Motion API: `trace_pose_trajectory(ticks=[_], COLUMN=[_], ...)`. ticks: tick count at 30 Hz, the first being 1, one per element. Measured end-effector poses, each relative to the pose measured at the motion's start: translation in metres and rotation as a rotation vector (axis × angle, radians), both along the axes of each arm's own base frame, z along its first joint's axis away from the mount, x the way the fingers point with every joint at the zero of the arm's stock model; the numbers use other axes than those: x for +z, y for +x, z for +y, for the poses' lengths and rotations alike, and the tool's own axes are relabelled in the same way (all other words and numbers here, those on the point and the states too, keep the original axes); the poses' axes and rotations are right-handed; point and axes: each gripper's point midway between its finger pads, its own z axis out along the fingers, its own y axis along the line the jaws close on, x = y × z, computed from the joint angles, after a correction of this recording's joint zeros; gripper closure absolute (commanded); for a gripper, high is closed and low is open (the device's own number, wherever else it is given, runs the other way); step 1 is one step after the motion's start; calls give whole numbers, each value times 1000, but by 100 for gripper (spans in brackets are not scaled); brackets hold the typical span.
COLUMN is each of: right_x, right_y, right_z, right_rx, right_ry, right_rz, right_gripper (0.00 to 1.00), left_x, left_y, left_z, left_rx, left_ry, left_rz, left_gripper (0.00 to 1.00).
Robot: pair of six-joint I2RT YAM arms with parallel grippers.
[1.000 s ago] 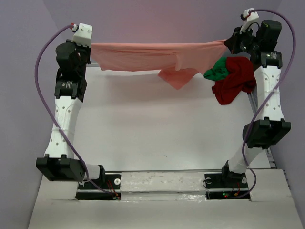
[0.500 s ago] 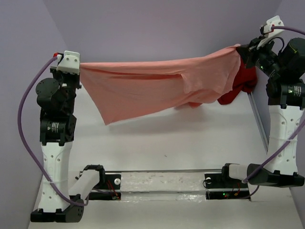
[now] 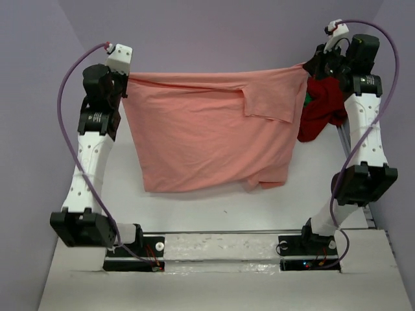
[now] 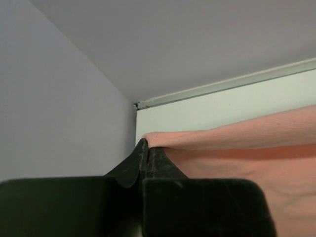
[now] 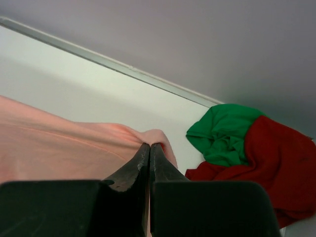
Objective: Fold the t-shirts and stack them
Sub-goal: Flatten out the tshirt
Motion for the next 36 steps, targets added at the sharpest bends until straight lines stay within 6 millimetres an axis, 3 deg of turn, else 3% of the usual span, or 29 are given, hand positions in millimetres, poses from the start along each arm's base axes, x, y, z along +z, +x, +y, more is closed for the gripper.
trace_pose_trajectory(ticks=[3, 5, 7, 9, 13, 16, 19, 22, 23, 25, 26, 27, 28, 29, 30, 32, 33, 36], right_x=[-29, -38, -36, -33, -16, 3, 16, 28, 33, 34, 35, 36, 37, 34, 32, 32, 31, 18], right_y=[45, 66, 86, 100, 102, 93, 73, 39, 16, -9, -34, -49, -68, -87, -106, -130, -142, -154], right_z=[-5, -7, -10, -10, -10, -8, -4, 1, 5, 9, 11, 14, 16, 17, 18, 17, 16, 12], right_rx=[-3, -5, -7, -7, -4, 0, 9, 21, 25, 34, 37, 41, 42, 39, 36, 23, 13, -16], right_ry=[15, 25, 32, 39, 42, 38, 38, 37, 35, 30, 22, 16, 8, -3, -13, -38, -48, -70], right_rz=[50, 67, 52, 31, -11, -45, -55, -54, -53, -51, -51, -57, -69, -68, -72, -92, -100, -79], right_gripper=[100, 100, 100, 100, 100, 100, 100, 100, 100, 100, 100, 94, 83, 50, 34, 1, 0, 0], left_x=[-28, -34, -28, -8, 27, 59, 71, 63, 58, 42, 30, 23, 12, 3, -11, -33, -37, -40], left_y=[49, 86, 111, 134, 135, 115, 86, 39, 18, -13, -31, -42, -57, -68, -83, -108, -118, -129], left_z=[-4, -7, -9, -13, -18, -19, -21, -22, -22, -23, -23, -25, -25, -26, -27, -26, -24, -15], left_rx=[-13, -21, -27, -37, -61, -74, -87, -102, -108, -120, -128, -139, -147, -154, -161, -169, -166, -140], left_ry=[-11, -26, -35, -53, -75, -81, -82, -79, -75, -66, -60, -57, -54, -51, -48, -37, -36, -33], left_rz=[89, 130, 120, 89, 19, -40, -59, -38, -37, -17, 4, 15, 32, 35, 53, 81, 82, 79], left_gripper=[100, 100, 100, 100, 100, 100, 100, 100, 100, 99, 94, 88, 74, 70, 62, 28, 1, 1])
